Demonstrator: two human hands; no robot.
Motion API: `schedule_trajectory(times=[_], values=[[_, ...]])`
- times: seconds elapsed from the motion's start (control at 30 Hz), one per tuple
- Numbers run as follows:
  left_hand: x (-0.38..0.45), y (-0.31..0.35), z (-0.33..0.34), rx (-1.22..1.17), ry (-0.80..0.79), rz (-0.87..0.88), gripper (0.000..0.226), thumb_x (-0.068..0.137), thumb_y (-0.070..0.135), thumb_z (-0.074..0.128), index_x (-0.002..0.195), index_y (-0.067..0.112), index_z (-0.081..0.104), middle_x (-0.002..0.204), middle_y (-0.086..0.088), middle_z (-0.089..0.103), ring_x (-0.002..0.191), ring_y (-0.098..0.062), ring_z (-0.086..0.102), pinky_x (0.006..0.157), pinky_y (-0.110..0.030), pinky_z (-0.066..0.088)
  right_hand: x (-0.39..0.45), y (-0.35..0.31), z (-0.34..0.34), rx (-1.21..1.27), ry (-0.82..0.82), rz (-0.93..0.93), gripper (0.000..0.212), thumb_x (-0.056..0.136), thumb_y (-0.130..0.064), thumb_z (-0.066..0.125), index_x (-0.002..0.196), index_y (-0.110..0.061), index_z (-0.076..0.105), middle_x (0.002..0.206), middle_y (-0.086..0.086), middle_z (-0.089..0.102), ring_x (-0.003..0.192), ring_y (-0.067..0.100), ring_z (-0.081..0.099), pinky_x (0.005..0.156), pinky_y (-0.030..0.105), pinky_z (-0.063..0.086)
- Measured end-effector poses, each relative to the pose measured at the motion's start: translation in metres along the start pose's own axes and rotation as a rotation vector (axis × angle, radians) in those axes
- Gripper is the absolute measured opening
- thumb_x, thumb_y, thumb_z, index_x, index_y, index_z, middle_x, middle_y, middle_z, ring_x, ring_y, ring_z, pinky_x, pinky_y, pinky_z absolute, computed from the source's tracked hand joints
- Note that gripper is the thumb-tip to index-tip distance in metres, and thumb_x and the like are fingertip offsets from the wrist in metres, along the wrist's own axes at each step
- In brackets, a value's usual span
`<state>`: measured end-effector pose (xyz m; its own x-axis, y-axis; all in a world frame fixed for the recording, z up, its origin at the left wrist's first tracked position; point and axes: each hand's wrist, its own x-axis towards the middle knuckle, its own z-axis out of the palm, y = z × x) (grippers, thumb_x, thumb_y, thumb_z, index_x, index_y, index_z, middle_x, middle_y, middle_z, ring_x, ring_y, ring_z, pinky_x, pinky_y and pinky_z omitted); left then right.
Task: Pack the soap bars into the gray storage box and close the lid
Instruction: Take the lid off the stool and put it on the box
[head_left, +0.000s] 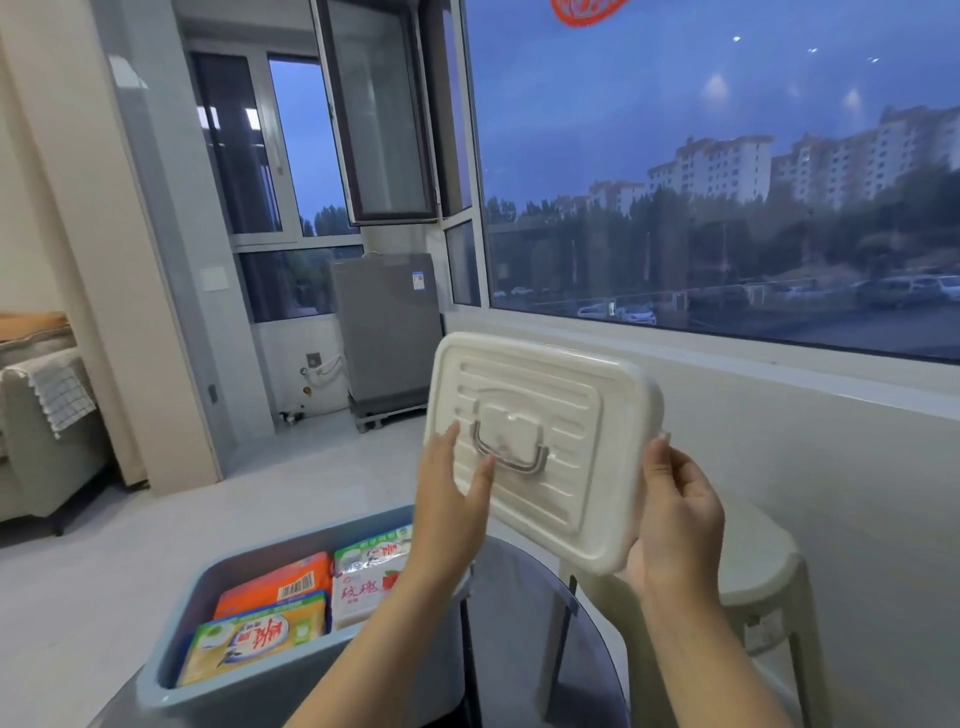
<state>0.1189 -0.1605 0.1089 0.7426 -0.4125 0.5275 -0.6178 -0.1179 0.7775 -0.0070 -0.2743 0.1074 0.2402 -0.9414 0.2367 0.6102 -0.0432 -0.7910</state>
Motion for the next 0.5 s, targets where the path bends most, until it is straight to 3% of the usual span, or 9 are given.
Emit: schedule_trajectory(times=[0.1,0.23,0.33,0.43,0.5], values=[[0.009,-0.008,-0.032,0.203,0.150,0.027,0.062,0.092,0.035,0.052,0.147,0.022,0.028,0.159,-0.008,0.013,0.147,-0.020,0.007,0.116,-0.038,0.012,-0.001,0.002,0.006,0.177,-0.061,0.183,0.019,0.088,-0.032,0.058,0.080,-0.017,0.066,0.071,-0.010,0.072,0.073,0.008,0.064,0.065,0.025,0.051],[0.013,-0.027,-0.077,0.351,0.251,-0.074,0.067,0.091,0.040,0.051,0.149,0.024,0.022,0.159,-0.015,0.012,0.146,-0.028,0.009,0.114,-0.051,0.014,-0.003,0.015,0.016,0.277,-0.130,0.428,0.016,0.087,-0.027,0.059,0.087,-0.013,0.066,0.075,-0.002,0.074,0.081,0.015,0.067,0.076,0.035,0.053],[0.010,-0.043,-0.106,0.384,0.284,-0.136,0.067,0.090,0.038,0.053,0.148,0.018,0.025,0.152,-0.019,0.028,0.141,-0.034,0.022,0.111,-0.053,0.022,-0.004,0.028,0.026,0.321,-0.194,0.567,0.018,0.088,-0.027,0.058,0.085,-0.011,0.067,0.074,0.001,0.075,0.089,0.019,0.066,0.088,0.042,0.049],[0.005,-0.061,-0.137,0.392,0.303,-0.177,0.063,0.088,0.040,0.057,0.141,0.009,0.038,0.138,-0.020,0.049,0.126,-0.039,0.042,0.107,-0.053,0.031,-0.004,0.044,0.034,0.277,-0.260,0.626,0.020,0.087,-0.029,0.060,0.081,-0.011,0.068,0.070,0.000,0.075,0.074,0.016,0.070,0.076,0.040,0.051],[-0.001,-0.069,-0.156,0.316,0.311,-0.199,0.060,0.082,0.048,0.054,0.131,0.013,0.049,0.123,-0.015,0.060,0.114,-0.037,0.051,0.100,-0.055,0.038,-0.003,0.054,0.040,0.274,-0.319,0.659,0.019,0.087,-0.027,0.059,0.083,-0.010,0.068,0.073,0.002,0.075,0.068,0.014,0.072,0.069,0.038,0.053]])
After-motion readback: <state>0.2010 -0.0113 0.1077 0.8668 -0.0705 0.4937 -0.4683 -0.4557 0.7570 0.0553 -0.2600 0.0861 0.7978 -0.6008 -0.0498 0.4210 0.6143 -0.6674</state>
